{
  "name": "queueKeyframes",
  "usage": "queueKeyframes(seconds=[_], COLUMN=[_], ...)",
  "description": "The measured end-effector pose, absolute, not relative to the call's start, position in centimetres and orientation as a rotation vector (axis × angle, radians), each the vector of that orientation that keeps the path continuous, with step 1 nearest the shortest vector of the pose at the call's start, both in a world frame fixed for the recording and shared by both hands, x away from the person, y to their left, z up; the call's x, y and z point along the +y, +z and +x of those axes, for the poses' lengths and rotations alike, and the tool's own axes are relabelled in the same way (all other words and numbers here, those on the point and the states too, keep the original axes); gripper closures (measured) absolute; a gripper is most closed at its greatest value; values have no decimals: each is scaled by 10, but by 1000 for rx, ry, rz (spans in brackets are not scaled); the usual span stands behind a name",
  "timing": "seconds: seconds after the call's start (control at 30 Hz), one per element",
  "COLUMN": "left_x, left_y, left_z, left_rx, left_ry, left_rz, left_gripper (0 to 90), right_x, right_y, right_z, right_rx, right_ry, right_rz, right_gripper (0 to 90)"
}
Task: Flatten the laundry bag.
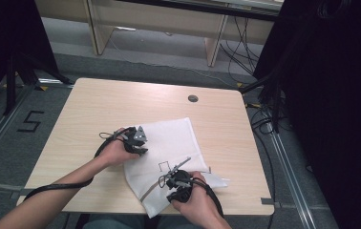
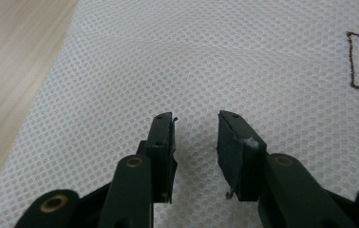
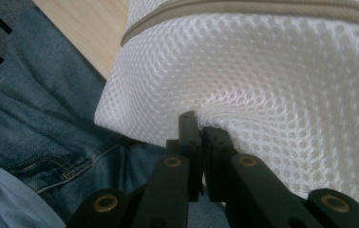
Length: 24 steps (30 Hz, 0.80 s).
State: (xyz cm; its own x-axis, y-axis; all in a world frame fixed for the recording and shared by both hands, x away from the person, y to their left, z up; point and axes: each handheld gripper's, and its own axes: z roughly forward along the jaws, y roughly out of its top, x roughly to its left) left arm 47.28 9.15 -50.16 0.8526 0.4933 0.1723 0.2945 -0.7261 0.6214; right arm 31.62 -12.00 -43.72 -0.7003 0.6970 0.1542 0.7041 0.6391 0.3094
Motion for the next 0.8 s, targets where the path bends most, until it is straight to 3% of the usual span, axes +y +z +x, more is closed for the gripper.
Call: queueKeyframes(seconds=[0.8], left_x=[88], left_y=[-501], left_z=[494], left_rx=[581], left_ry=[576], left_rz=[2456], left_gripper=[651], right_x=[-134], right_y=[-432], right_z=[300], right_rx=[-2764], right_ry=[-558], right_rz=[-1223], right_gripper=[820])
